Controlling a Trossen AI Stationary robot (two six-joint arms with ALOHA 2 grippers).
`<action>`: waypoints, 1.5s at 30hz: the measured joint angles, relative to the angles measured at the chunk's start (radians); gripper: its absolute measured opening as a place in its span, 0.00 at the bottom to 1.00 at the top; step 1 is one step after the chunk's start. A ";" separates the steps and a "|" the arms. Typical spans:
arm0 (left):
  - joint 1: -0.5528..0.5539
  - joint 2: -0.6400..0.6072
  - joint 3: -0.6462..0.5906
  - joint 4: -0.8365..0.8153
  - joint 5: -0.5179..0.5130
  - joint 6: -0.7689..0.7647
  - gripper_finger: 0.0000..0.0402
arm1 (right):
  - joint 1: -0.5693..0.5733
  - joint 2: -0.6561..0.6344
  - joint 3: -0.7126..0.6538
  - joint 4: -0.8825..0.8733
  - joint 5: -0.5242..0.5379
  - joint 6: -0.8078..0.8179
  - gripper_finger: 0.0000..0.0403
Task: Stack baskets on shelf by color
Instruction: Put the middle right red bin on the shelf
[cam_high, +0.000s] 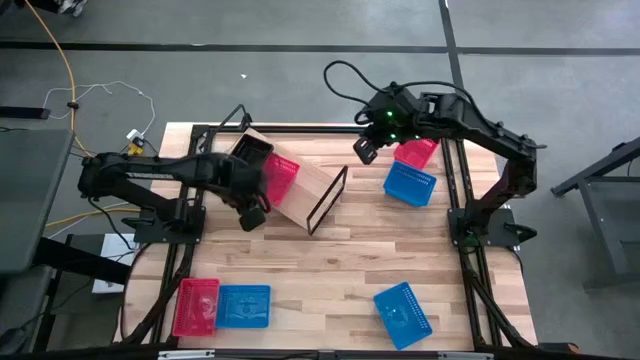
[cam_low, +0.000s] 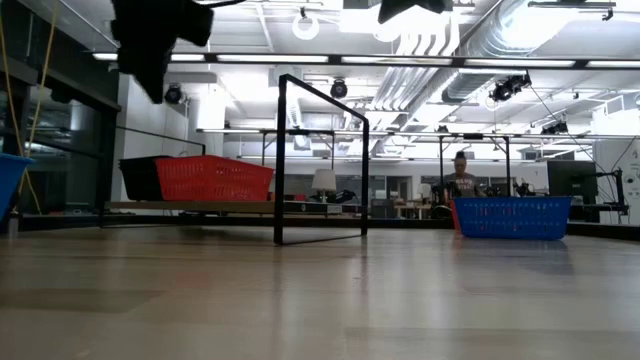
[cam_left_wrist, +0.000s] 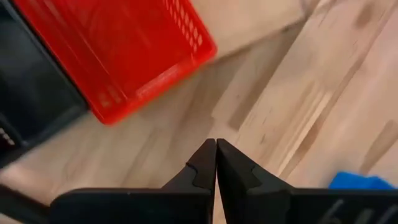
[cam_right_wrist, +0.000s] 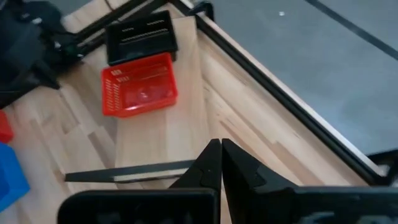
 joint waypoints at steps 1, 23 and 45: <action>-0.015 0.001 -0.016 0.003 -0.019 -0.020 0.00 | 0.003 -0.004 0.000 -0.010 0.011 0.004 0.00; -0.155 -0.073 -0.458 0.310 -0.396 -0.694 0.00 | 0.028 -0.007 0.000 -0.060 0.040 0.026 0.00; 0.125 -0.099 -0.458 0.306 -0.513 -0.541 0.00 | 0.028 -0.007 -0.001 -0.059 0.034 0.024 0.00</action>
